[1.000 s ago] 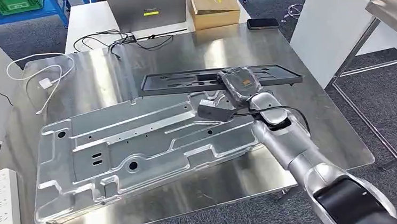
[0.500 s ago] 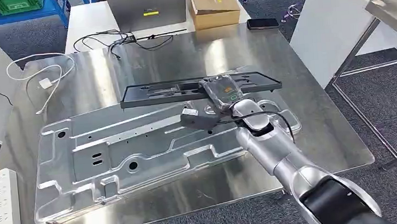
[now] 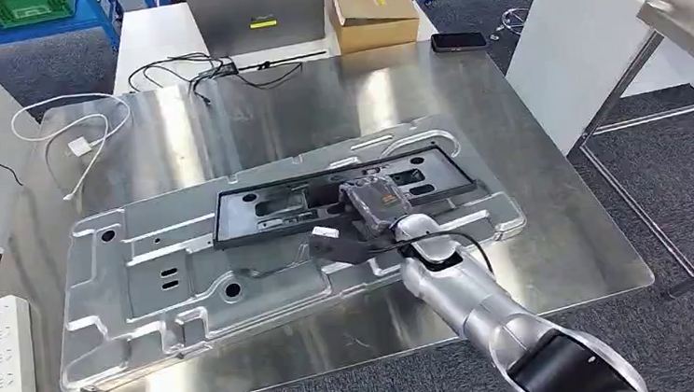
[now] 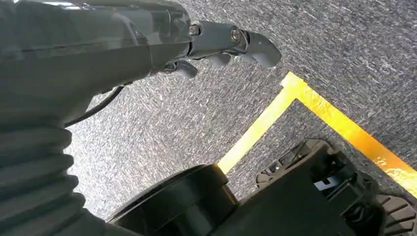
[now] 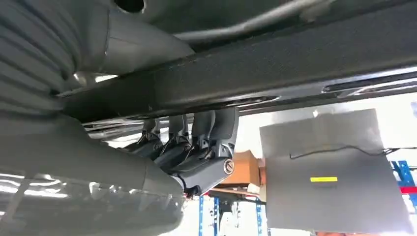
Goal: Take the parts from the cabinet and place them on the table.
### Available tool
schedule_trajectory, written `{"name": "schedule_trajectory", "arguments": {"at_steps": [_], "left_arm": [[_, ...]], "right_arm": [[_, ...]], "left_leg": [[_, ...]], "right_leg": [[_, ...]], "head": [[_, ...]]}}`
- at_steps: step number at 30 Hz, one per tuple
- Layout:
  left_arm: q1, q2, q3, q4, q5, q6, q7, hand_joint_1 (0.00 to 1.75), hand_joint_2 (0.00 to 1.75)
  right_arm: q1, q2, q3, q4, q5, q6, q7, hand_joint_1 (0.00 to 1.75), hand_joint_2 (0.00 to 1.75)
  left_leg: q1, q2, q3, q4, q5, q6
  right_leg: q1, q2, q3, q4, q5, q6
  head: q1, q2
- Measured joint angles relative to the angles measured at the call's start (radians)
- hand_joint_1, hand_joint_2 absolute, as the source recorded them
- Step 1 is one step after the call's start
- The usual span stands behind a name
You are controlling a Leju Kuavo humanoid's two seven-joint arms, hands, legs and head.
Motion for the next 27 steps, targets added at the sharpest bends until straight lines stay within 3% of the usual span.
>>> {"name": "schedule_trajectory", "arguments": {"at_steps": [5,6,20,27], "left_arm": [[0.000,0.000,0.000,0.000,-0.004,0.008,-0.003,0.00,1.75],[0.000,0.000,0.001,0.000,-0.003,0.008,-0.005,0.00,0.00],[0.005,0.000,0.015,0.000,0.014,0.011,-0.015,0.00,0.00],[0.012,0.000,0.029,0.000,0.020,0.031,-0.033,0.00,0.00]], "right_arm": [[0.015,0.005,0.000,0.026,-0.011,-0.012,-0.003,0.00,0.00],[0.014,0.005,0.000,0.028,-0.013,-0.015,-0.003,0.00,0.00],[0.015,-0.016,-0.004,0.007,-0.047,-0.074,-0.007,0.00,0.00],[0.021,-0.092,-0.010,-0.208,-0.041,-0.069,0.035,0.00,0.00]], "left_leg": [[0.000,0.000,0.001,0.000,0.000,0.000],[0.000,0.000,0.001,0.000,0.000,0.000],[0.000,0.000,0.002,0.000,0.000,0.000],[0.000,0.000,0.002,0.000,0.000,0.000]], "right_leg": [[0.000,0.000,0.001,0.000,0.000,0.000],[0.000,0.000,0.001,0.000,0.000,0.000],[0.000,0.000,0.003,0.000,0.000,0.000],[0.000,0.000,0.002,0.000,0.000,0.000]], "head": [[0.001,0.000],[0.000,0.000],[0.000,0.000],[0.000,0.000]]}}
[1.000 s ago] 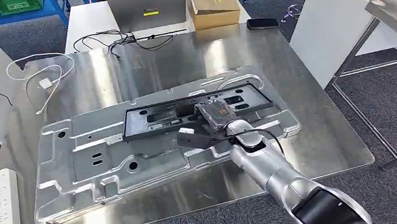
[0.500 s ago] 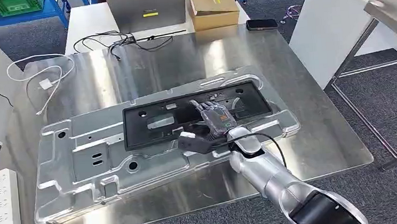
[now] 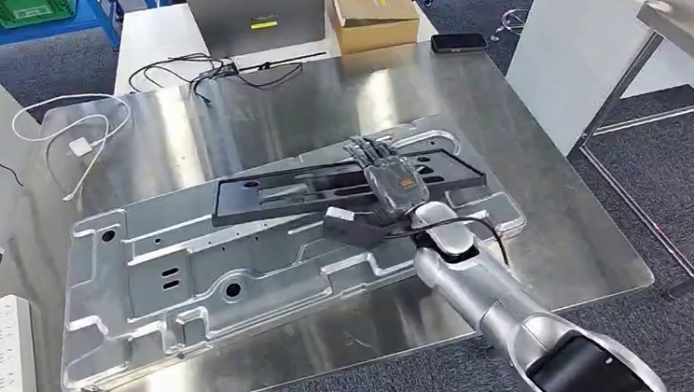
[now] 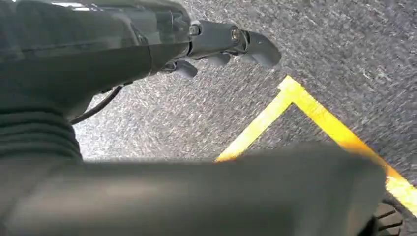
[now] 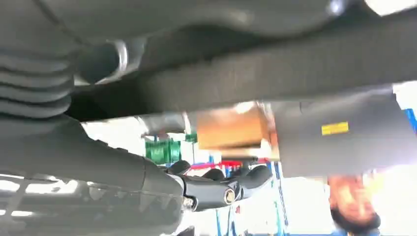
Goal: Take the parts from the cabinet and place them on the table.
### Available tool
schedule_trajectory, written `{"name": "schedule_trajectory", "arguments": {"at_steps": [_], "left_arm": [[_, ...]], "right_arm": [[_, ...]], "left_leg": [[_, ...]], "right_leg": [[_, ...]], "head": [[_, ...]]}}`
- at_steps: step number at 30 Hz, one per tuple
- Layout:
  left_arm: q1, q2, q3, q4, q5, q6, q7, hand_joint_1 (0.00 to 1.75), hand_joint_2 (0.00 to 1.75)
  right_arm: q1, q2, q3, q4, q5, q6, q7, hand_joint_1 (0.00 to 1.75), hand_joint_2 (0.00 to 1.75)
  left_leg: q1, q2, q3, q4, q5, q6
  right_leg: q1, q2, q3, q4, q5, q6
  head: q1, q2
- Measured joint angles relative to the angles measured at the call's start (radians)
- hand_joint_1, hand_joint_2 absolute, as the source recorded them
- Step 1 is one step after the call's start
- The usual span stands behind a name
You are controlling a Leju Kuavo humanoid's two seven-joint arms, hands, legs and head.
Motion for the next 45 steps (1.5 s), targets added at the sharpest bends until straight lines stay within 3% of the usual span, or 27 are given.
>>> {"name": "schedule_trajectory", "arguments": {"at_steps": [10,19,25,30,38,45], "left_arm": [[0.009,0.000,0.022,0.000,0.000,0.035,-0.024,0.00,0.00],[0.011,0.000,0.036,0.000,0.001,0.034,-0.026,0.00,0.00],[0.011,0.000,0.037,0.000,0.001,0.034,-0.036,0.00,0.00],[0.012,0.000,0.038,0.000,-0.003,0.039,-0.063,0.00,0.00],[0.012,0.000,0.061,0.000,0.007,0.002,-0.071,0.00,0.00],[0.010,-0.002,0.069,-0.002,0.014,-0.018,-0.058,0.00,0.00]], "right_arm": [[0.040,-0.105,-0.038,-0.368,0.032,-0.046,0.058,0.00,0.00],[0.069,-0.144,-0.051,-0.484,0.032,-0.044,0.065,0.00,0.00],[0.078,-0.148,-0.052,-0.508,0.049,-0.079,0.060,0.00,0.00],[0.076,-0.148,-0.065,-0.586,0.159,-0.136,0.108,0.00,0.00],[0.006,-0.144,-0.059,-0.686,0.298,-0.103,0.137,0.00,0.00],[-0.048,-0.108,0.011,-0.688,0.445,-0.072,0.153,0.00,0.00]], "left_leg": [[0.000,0.000,0.000,0.000,0.000,0.000],[0.000,0.000,0.000,0.000,0.000,0.000],[0.000,0.000,-0.001,0.000,0.000,0.000],[0.000,0.000,-0.001,0.000,0.000,0.000],[0.000,0.000,-0.001,0.000,0.000,0.000],[0.000,0.000,0.000,0.000,0.000,0.000]], "right_leg": [[0.000,0.000,-0.001,0.000,0.000,0.000],[0.000,0.000,0.000,0.000,0.000,0.000],[0.000,0.000,-0.001,0.000,0.000,0.000],[0.000,0.000,-0.001,0.000,0.000,0.000],[0.000,0.000,0.000,0.000,0.000,0.000],[0.000,0.000,0.000,0.000,0.000,0.000]], "head": [[0.000,0.000],[0.000,0.000],[0.000,0.000],[0.000,0.000],[0.000,0.000],[-0.001,0.000]]}}
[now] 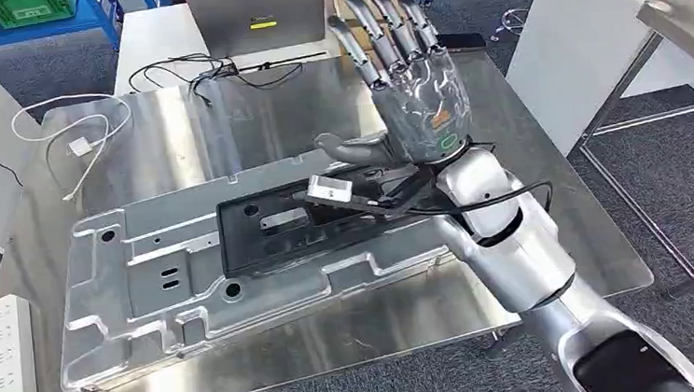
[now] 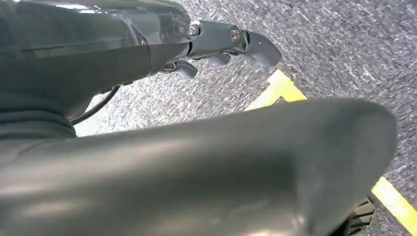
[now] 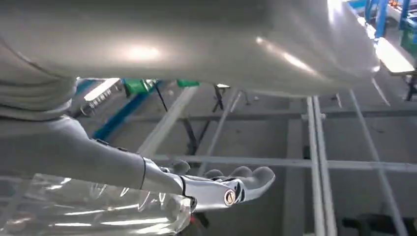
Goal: Take the parts from the cabinet and place them on the table.
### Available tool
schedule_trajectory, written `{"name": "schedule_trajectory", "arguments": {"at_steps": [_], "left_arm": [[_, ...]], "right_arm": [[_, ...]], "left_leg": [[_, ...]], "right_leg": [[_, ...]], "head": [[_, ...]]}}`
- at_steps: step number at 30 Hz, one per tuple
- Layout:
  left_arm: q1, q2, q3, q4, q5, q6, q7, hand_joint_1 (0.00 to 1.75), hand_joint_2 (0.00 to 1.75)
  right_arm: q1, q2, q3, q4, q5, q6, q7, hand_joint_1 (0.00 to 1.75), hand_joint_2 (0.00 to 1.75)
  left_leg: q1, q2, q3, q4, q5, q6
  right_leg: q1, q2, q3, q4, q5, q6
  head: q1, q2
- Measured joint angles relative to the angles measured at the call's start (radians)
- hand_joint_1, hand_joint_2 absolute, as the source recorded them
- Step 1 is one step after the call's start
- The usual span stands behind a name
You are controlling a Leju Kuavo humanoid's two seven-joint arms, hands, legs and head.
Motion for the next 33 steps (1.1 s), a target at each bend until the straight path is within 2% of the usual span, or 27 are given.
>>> {"name": "schedule_trajectory", "arguments": {"at_steps": [10,19,22,24,25,26,28,29,30,31,32,33], "left_arm": [[0.000,-0.008,0.015,0.000,-0.006,0.012,0.009,0.00,0.00],[0.001,-0.008,0.018,0.000,-0.009,0.018,0.010,0.00,0.00],[0.000,-0.008,0.018,0.000,-0.011,0.019,0.010,0.00,0.00],[0.000,-0.009,0.018,0.000,-0.012,0.019,0.013,0.00,0.00],[0.000,-0.012,0.018,0.000,-0.014,0.019,0.013,0.00,0.00],[-0.001,-0.012,0.019,0.000,-0.015,0.020,0.013,0.00,0.00],[0.000,-0.014,0.019,-0.001,-0.016,0.021,0.013,0.00,0.00],[0.002,-0.014,0.019,-0.001,-0.017,0.021,0.013,0.00,0.00],[0.002,-0.014,0.019,0.000,-0.017,0.021,0.014,0.00,0.00],[0.002,-0.014,0.019,0.000,-0.018,0.021,0.014,0.00,0.00],[0.002,-0.014,0.019,-0.001,-0.018,0.022,0.014,0.00,0.00],[0.002,-0.014,0.019,-0.001,-0.018,0.022,0.014,0.00,0.00]], "right_arm": [[-0.005,0.043,0.106,0.014,0.016,-0.002,0.033,0.00,0.00],[-0.002,0.054,0.143,0.031,0.000,-0.008,0.041,0.00,0.00],[0.002,0.056,0.151,0.036,-0.008,-0.010,0.042,0.00,0.00],[0.001,0.058,0.156,0.039,-0.012,-0.011,0.044,0.00,0.00],[0.002,0.058,0.157,0.041,-0.016,-0.013,0.045,0.00,0.00],[0.002,0.058,0.157,0.043,-0.019,-0.015,0.047,0.00,0.00],[0.000,0.058,0.159,0.048,-0.021,-0.016,0.048,0.00,0.00],[0.003,0.058,0.160,0.052,-0.022,-0.016,0.048,0.00,0.00],[0.007,0.057,0.161,0.055,-0.023,-0.016,0.048,0.00,0.00],[0.010,0.057,0.163,0.060,-0.025,-0.016,0.048,0.00,0.00],[0.010,0.057,0.163,0.062,-0.027,-0.016,0.048,0.00,0.00],[0.010,0.057,0.163,0.064,-0.027,-0.017,0.048,0.00,0.00]], "left_leg": [[0.000,0.000,0.000,0.000,0.000,0.000],[-0.007,0.000,-0.002,0.004,0.000,0.001],[-0.010,0.000,-0.004,0.007,-0.001,0.003],[-0.009,0.000,-0.003,0.003,0.007,0.010],[0.007,0.004,0.003,-0.011,0.016,0.017],[0.007,0.005,0.004,-0.016,0.019,0.018],[0.011,0.007,0.001,-0.016,0.021,0.022],[0.012,0.009,0.001,-0.016,0.021,0.021],[0.013,0.010,0.001,-0.015,0.021,0.021],[0.015,0.010,0.001,-0.014,0.021,0.020],[0.017,0.010,0.001,-0.013,0.020,0.019],[0.021,0.009,0.002,-0.011,0.017,0.015]], "right_leg": [[0.000,0.000,0.000,0.000,0.000,0.000],[-0.004,0.000,0.000,-0.002,0.001,0.002],[-0.009,0.000,0.000,-0.004,0.004,0.007],[-0.008,0.001,0.004,-0.009,0.011,0.017],[-0.003,0.001,-0.004,0.001,0.000,0.017],[0.000,-0.001,-0.015,0.020,-0.015,0.019],[-0.001,-0.001,-0.081,0.159,-0.090,0.021],[-0.003,-0.001,-0.116,0.234,-0.116,0.022],[-0.004,-0.001,-0.140,0.284,-0.124,0.023],[-0.005,-0.002,-0.147,0.293,-0.108,0.026],[-0.006,-0.002,-0.130,0.255,-0.069,0.027],[-0.007,-0.003,-0.097,0.178,-0.018,0.027]], "head": [[0.000,0.000],[0.000,0.000],[0.000,0.000],[-0.002,0.000],[-0.003,0.000],[-0.001,0.000],[0.017,0.000],[0.022,0.000],[0.024,0.000],[0.027,0.000],[0.029,0.000],[0.031,0.000]]}}
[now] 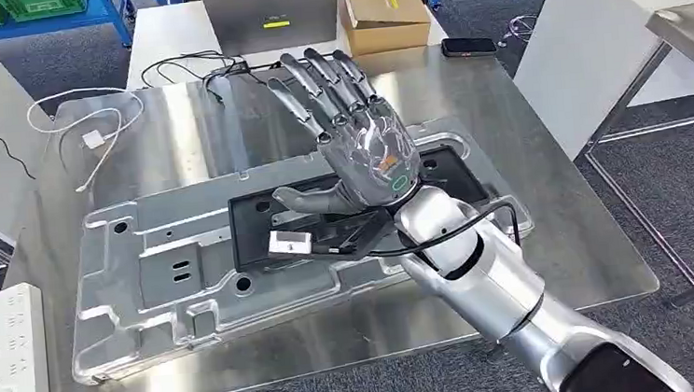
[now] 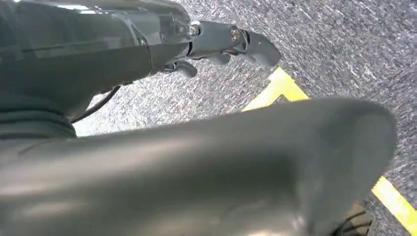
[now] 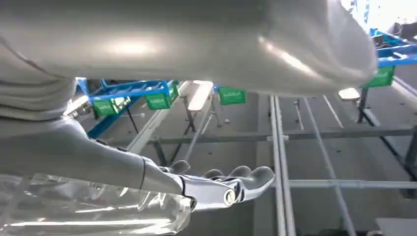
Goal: Take the parts from the cabinet and place them on the table.
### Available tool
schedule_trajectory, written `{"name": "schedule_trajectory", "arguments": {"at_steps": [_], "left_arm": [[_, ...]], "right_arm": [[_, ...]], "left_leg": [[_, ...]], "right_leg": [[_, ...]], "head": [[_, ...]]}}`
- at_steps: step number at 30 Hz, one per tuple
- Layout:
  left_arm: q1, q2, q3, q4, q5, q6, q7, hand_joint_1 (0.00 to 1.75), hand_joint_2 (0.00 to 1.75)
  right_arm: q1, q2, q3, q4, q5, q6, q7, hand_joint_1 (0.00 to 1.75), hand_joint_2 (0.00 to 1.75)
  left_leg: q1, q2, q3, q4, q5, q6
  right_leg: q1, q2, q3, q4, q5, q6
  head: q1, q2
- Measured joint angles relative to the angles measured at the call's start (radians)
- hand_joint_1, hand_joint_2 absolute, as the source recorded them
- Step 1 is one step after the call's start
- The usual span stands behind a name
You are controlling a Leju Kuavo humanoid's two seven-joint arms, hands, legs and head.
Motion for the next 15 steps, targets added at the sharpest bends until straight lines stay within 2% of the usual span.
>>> {"name": "schedule_trajectory", "arguments": {"at_steps": [1,2,3,4,5,7,8,9,10,11,12,13,14,15], "left_arm": [[0.000,0.000,0.000,0.000,-0.001,0.000,0.000,0.00,0.00],[0.000,0.000,0.000,0.000,-0.002,0.000,0.000,0.00,0.00],[-0.002,0.000,0.000,0.000,-0.003,0.003,0.000,0.00,0.00],[-0.002,0.000,0.000,0.000,-0.003,0.003,0.001,0.00,0.00],[-0.001,0.000,0.000,0.000,-0.003,0.005,0.000,0.00,0.00],[-0.001,0.000,0.001,0.000,-0.003,0.005,0.001,0.00,0.00],[-0.001,0.000,0.001,0.000,-0.003,0.006,0.001,0.00,0.00],[-0.002,0.000,0.001,0.000,-0.003,0.006,0.000,0.00,0.00],[-0.002,0.000,0.001,0.000,-0.003,0.006,0.000,0.00,0.00],[-0.001,0.000,0.001,0.000,-0.003,0.006,0.000,0.00,0.00],[0.000,0.000,0.001,0.000,-0.003,0.006,0.000,0.00,0.00],[0.000,0.000,0.001,0.000,-0.003,0.006,0.000,0.00,0.00],[0.000,0.000,0.001,0.000,-0.003,0.006,0.000,0.00,0.00],[0.000,0.000,0.002,0.000,-0.003,0.007,-0.001,0.00,0.00]], "right_arm": [[-0.001,0.000,0.000,0.001,0.000,0.000,0.000,0.00,0.00],[0.000,0.000,0.000,0.003,-0.002,-0.001,0.000,0.00,0.00],[-0.003,-0.001,0.001,0.006,-0.004,-0.002,0.000,0.00,0.00],[-0.001,0.000,0.002,0.006,-0.006,-0.005,-0.002,0.00,0.00],[0.000,-0.001,0.002,0.008,-0.009,-0.006,-0.002,0.00,0.00],[-0.001,0.000,0.004,0.009,-0.010,-0.008,-0.005,0.00,0.00],[-0.002,0.000,0.005,0.009,-0.011,-0.008,-0.006,0.00,0.00],[-0.005,0.000,0.005,0.009,-0.011,-0.008,-0.006,0.00,0.00],[-0.005,0.001,0.005,0.009,-0.011,-0.008,-0.006,0.00,0.00],[-0.004,0.001,0.007,0.010,-0.011,-0.008,-0.006,0.00,0.00],[-0.003,0.001,0.008,0.012,-0.012,-0.008,-0.007,0.00,0.00],[-0.002,0.001,0.009,0.013,-0.014,-0.008,-0.008,0.00,0.00],[-0.001,0.001,0.009,0.013,-0.018,-0.008,-0.008,0.00,0.00],[-0.002,0.000,0.009,0.013,-0.020,-0.008,-0.009,0.00,0.00]], "left_leg": [[0.004,-0.001,0.001,0.003,-0.004,-0.006],[0.004,-0.002,0.000,0.005,-0.009,-0.015],[-0.002,-0.004,-0.014,0.009,-0.008,-0.024],[-0.002,-0.005,-0.014,0.010,-0.005,-0.030],[-0.006,-0.005,-0.015,0.012,-0.003,-0.033],[-0.004,-0.005,-0.018,0.012,-0.003,-0.041],[-0.001,-0.003,-0.020,0.027,-0.022,-0.044],[-0.002,-0.002,-0.040,0.074,-0.055,-0.044],[-0.003,-0.002,-0.065,0.133,-0.088,-0.044],[-0.003,-0.003,-0.111,0.240,-0.136,-0.045],[-0.003,-0.003,-0.142,0.312,-0.161,-0.045],[-0.003,-0.003,-0.157,0.346,-0.163,-0.044],[-0.003,-0.003,-0.150,0.334,-0.142,-0.045],[-0.002,-0.002,-0.122,0.277,-0.102,-0.045]], "right_leg": [[-0.002,-0.001,0.037,-0.081,0.043,0.001],[-0.005,-0.003,0.063,-0.148,0.055,0.003],[0.007,0.000,0.081,-0.151,0.044,0.003],[0.004,0.001,0.076,-0.158,0.040,-0.003],[0.001,0.001,0.076,-0.162,0.035,-0.006],[0.000,0.001,0.075,-0.165,0.027,-0.018],[-0.007,-0.002,0.076,-0.169,0.028,-0.027],[-0.006,-0.003,0.075,-0.169,0.028,-0.039],[-0.005,-0.004,0.075,-0.169,0.030,-0.046],[-0.003,-0.006,0.073,-0.169,0.031,-0.051],[-0.001,-0.007,0.072,-0.169,0.033,-0.054],[0.000,-0.007,0.070,-0.169,0.034,-0.056],[0.000,-0.007,0.069,-0.168,0.036,-0.057],[-0.001,-0.007,0.068,-0.168,0.038,-0.056]], "head": [[0.002,0.000],[0.008,0.000],[0.017,0.000],[0.017,0.000],[0.007,0.000],[-0.001,0.000],[-0.007,0.000],[-0.016,0.000],[-0.026,0.000],[-0.037,0.000],[-0.040,0.000],[-0.042,0.000],[-0.043,0.000],[-0.045,0.000]]}}
